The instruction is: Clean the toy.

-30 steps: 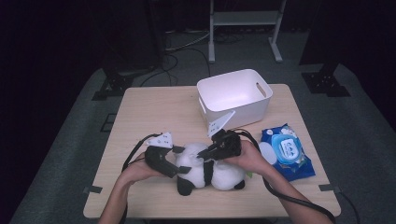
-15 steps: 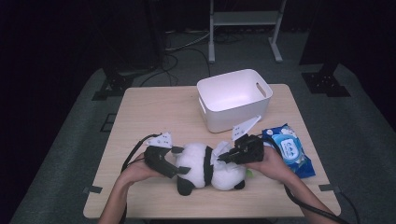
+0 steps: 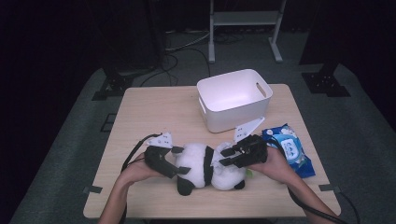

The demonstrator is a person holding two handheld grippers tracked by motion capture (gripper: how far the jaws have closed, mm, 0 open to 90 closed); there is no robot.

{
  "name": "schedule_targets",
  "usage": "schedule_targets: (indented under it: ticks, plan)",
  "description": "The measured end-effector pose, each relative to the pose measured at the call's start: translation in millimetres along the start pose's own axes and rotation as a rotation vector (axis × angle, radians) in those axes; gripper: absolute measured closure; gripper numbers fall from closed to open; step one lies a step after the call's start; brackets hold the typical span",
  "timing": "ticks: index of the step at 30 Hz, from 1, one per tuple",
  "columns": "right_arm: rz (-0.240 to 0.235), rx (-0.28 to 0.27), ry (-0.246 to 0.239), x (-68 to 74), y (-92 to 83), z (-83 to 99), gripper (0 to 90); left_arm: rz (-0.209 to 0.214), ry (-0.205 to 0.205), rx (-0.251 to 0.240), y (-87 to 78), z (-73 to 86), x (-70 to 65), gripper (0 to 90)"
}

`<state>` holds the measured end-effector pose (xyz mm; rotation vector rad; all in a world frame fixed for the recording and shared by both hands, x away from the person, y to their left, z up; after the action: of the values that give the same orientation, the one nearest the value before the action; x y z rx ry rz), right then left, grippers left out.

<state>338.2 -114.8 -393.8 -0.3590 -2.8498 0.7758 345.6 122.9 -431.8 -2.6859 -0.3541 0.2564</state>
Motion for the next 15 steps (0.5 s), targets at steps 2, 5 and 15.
schedule_targets:
  ticks: [2, 5, 15]
  plan:
    - [0.007, 0.001, -0.007, -0.7, -0.5, -0.4, 55.8, 0.0, -0.001, 0.0, 0.1, -0.1, 0.0, 17.4]
    - [0.042, 0.018, -0.005, -5.6, 0.8, 1.0, 49.5, 0.0, -0.003, -0.001, 0.4, -0.2, -0.2, 17.4]
    - [0.052, 0.055, 0.018, -13.4, 20.8, 3.1, 49.8, 0.009, -0.007, -0.005, 2.4, 2.3, -0.5, 16.8]
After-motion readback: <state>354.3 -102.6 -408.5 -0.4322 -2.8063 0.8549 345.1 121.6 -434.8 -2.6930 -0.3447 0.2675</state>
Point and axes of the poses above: each handheld gripper's, and its own axes: y roughly forward along the jaws, z roughly out of its underside, x roughly to its left, the point moved 5 cm from there along y, roughly forward along the jaws, and after that the axes turned 12 degrees about -x, right-handed, at the moved point
